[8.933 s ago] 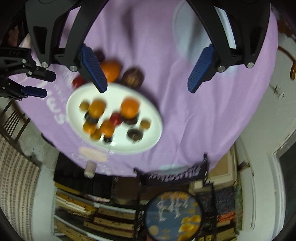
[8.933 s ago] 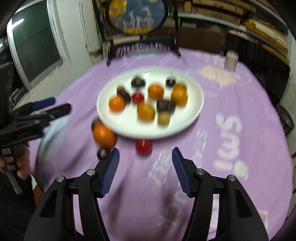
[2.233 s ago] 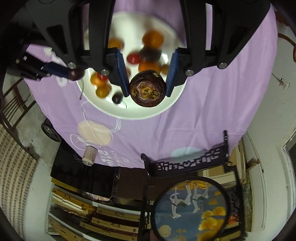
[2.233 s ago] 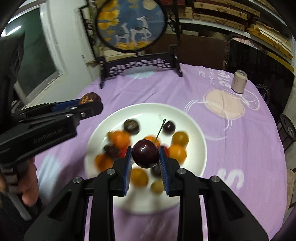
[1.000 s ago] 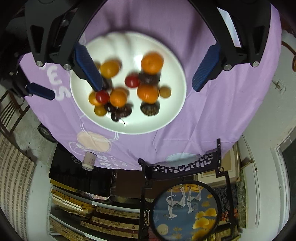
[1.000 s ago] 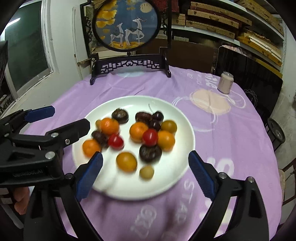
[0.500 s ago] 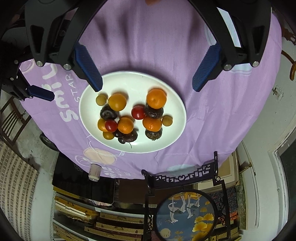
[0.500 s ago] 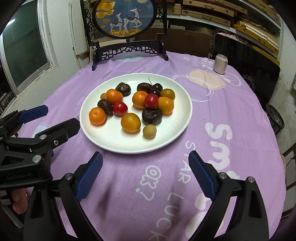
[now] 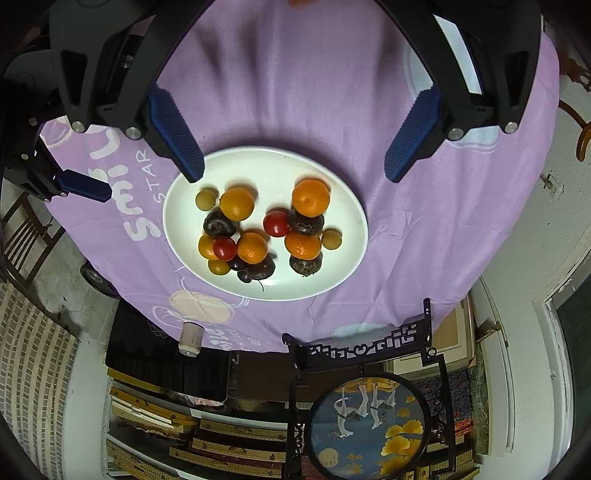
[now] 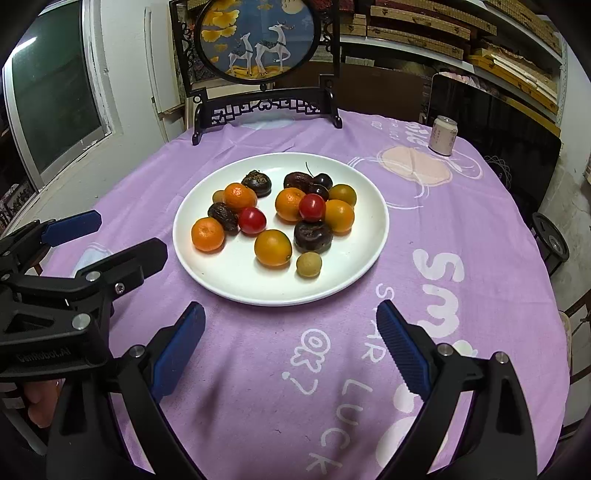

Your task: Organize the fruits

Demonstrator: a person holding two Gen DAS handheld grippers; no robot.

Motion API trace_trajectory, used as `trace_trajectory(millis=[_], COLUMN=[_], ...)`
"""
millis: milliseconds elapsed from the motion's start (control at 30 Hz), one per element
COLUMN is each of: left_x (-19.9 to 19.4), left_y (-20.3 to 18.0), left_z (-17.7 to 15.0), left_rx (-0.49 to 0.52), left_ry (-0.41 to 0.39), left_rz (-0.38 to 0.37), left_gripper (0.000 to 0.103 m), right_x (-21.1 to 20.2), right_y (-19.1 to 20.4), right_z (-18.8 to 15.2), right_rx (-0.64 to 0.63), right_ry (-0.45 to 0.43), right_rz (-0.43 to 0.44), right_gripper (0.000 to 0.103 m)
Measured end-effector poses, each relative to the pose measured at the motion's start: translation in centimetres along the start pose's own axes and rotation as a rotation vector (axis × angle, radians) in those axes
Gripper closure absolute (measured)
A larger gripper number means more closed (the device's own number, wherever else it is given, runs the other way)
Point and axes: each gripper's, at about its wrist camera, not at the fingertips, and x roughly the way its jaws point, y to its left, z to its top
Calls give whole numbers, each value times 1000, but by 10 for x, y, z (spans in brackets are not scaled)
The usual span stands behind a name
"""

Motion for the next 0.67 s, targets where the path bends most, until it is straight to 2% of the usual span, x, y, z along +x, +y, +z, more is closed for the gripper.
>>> trace_trajectory(millis=[667], left_x=[0], left_y=[0], left_z=[-3], left_rx=[-1], left_ry=[11], left_rz=[6], left_gripper=[2], right_x=[0], right_y=[2], right_z=[-1], right_rx=[7], right_ry=[5], right_rz=[11], right_gripper=[9])
